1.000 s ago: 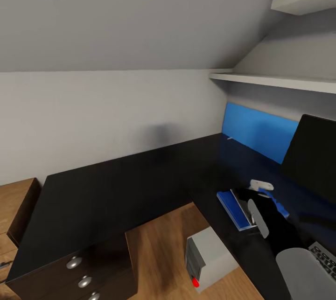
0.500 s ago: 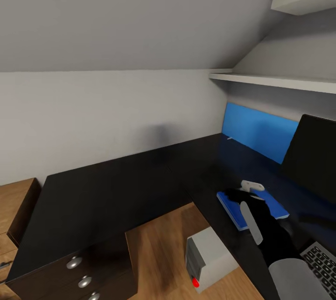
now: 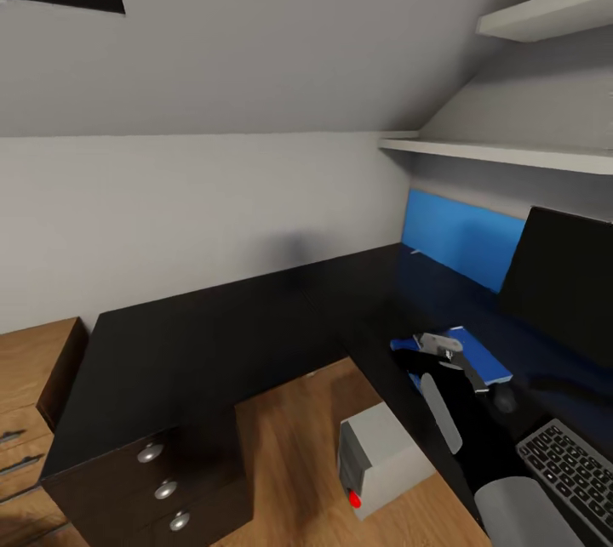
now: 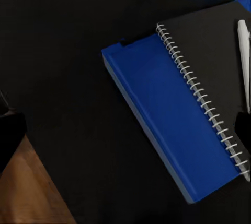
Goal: In the bedroom, organize the workspace by keeping the computer under the desk, ensuring the monitor is on the desk, placing the keyboard on the desk next to the monitor, placing the mouse on the desk next to the keyboard, moving the folder from the swivel chair onto the desk next to the mouse, stacking the notebook on top of the folder with the pen on top of the notebook, and positioning the swivel chair next to the desk.
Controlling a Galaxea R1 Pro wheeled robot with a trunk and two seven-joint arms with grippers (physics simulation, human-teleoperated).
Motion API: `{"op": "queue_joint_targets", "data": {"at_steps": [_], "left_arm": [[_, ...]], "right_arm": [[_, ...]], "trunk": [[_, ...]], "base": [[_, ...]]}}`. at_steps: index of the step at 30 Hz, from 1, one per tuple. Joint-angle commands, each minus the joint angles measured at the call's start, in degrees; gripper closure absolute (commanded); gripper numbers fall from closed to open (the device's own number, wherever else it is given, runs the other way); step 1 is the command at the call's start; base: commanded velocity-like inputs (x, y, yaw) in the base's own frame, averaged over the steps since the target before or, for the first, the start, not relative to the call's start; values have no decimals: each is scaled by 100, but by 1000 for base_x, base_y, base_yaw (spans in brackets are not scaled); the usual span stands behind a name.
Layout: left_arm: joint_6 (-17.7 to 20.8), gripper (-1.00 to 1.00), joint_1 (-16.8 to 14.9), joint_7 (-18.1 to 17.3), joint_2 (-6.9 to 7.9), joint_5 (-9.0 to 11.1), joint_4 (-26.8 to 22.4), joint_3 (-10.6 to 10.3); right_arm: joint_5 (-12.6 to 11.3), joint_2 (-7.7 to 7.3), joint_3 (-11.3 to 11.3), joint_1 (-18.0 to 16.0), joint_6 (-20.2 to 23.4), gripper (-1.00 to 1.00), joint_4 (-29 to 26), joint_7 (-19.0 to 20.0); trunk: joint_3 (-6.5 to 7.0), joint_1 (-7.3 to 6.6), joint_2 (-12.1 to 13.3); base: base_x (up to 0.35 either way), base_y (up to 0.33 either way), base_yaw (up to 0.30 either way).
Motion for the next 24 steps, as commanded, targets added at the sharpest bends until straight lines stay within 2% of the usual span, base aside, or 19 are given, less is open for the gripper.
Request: {"op": "queue_joint_targets", "data": {"at_steps": [1, 7, 24], "left_arm": [[14, -100, -6, 47, 8, 25, -12, -27], [20, -100, -6, 47, 12, 35, -12, -8], [26, -100, -6, 92, 40, 59, 148, 117]], "right_arm": [[-58, -4, 95, -3, 9, -100, -2, -58], [-58, 2, 217, -1, -13, -100, 39, -58], [-58, 94, 251, -1, -22, -100, 139, -58]], "trunk": [[3, -3, -4], [55, -3, -4], [85, -3, -4]], "base": [[-335, 0, 46], [-337, 0, 84], [-339, 0, 32]]}}
